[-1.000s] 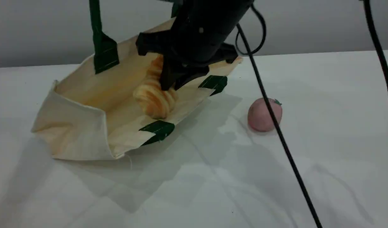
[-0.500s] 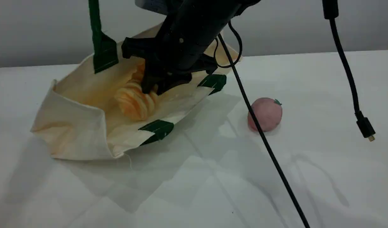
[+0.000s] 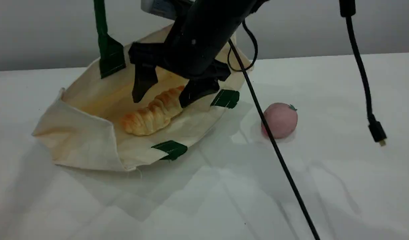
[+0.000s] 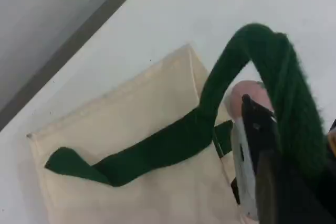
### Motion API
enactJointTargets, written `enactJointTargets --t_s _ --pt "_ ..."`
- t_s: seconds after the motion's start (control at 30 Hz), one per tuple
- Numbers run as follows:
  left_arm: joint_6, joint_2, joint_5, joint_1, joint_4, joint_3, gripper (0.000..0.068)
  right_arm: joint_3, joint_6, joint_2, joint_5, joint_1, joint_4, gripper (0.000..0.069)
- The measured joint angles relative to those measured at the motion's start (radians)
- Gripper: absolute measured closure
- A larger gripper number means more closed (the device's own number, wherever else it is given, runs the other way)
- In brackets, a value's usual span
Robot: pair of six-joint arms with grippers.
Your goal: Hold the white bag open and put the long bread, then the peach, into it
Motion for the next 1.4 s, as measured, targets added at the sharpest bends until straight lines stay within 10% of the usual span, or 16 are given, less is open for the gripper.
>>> enactJointTargets --t_s 0.67,1.4 --pt "0.0 0.0 -0.001 0.0 0.0 0.0 0.0584 -0.243 0.214 -0.074 0.503 -0.035 -0.61 0.0101" --pt "0.0 0.0 -0.001 0.002 0.003 0.0 0.0584 -0.228 0.053 -0.008 0.45 -0.159 -0.728 0.0101"
